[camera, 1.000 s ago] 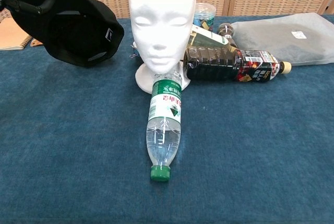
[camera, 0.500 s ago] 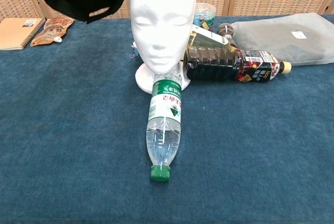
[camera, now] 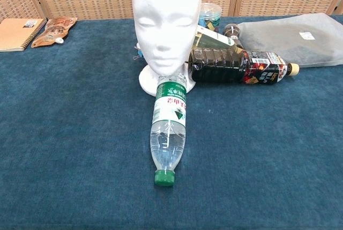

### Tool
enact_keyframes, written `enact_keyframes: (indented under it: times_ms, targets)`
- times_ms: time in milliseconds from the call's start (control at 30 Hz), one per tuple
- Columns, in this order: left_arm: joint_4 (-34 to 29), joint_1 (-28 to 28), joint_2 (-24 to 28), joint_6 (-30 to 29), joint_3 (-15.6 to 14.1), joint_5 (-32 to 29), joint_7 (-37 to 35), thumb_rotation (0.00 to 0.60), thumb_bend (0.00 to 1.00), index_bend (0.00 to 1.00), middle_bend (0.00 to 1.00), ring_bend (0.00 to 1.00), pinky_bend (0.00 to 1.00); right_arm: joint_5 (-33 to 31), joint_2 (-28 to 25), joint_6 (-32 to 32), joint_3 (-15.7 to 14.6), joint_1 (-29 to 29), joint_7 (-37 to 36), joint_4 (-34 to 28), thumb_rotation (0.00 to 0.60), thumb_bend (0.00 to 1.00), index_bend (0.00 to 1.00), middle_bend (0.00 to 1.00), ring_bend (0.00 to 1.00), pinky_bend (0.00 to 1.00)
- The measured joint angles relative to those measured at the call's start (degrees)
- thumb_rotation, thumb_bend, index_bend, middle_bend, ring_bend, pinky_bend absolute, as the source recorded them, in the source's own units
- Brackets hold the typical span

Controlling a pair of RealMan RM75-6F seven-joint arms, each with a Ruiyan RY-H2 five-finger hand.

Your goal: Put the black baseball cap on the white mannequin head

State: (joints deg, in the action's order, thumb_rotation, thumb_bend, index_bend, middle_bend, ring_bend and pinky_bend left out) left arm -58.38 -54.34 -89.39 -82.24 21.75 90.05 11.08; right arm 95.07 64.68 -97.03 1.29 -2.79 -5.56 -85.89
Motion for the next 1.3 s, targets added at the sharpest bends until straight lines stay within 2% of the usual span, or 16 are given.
enact_keyframes:
  times_ms: [400,567,833,1100,1300]
  targets:
    - [1.8,-7.0,-4.8,2.3,-0.1,0.8,2.4,0.6,0.6,0.71,0.47,0.42,0.69,0.1,0.3,-0.2,-0.4,-0.2,-0.7,0.5,0.6,0.16,0.37,0.42,0.44,0.42]
    - [3.0,-8.9,-6.7,3.5,-1.1,1.1,3.4,0.6,0.58,0.71,0.47,0.42,0.68,-0.2,0.3,-0.7,-0.4,-0.7,-1.4,0.9,0.6,0.16,0.37,0.42,0.44,0.42]
    - [1.5,-8.1,-7.2,-0.9,-4.2,4.4,3.4,0.6,0.58,0.71,0.47,0.42,0.68,-0.7,0.4,-0.9,-0.2,-1.0,-2.4,1.8,0.6,0.16,0.37,0.42,0.44,0.42]
    - [-1.7,-4.9,-5.0,-3.8,-7.6,6.8,4.4,0.6,0.58,0.71,0.47,0.42,0.68,-0.7,0.6,-0.5,-0.2,-0.8,-2.6,2.1,0.6,0.16,0.37,0.42,0.44,0.42]
    - [-2.4,-3.2,-4.3,-5.3,-9.0,7.9,5.1,0.6,0.58,0.71,0.47,0.42,0.68,-0.8,0.6,-0.2,-0.2,-0.7,-2.4,1.9,0.6,0.16,0.37,0.42,0.44,0.42]
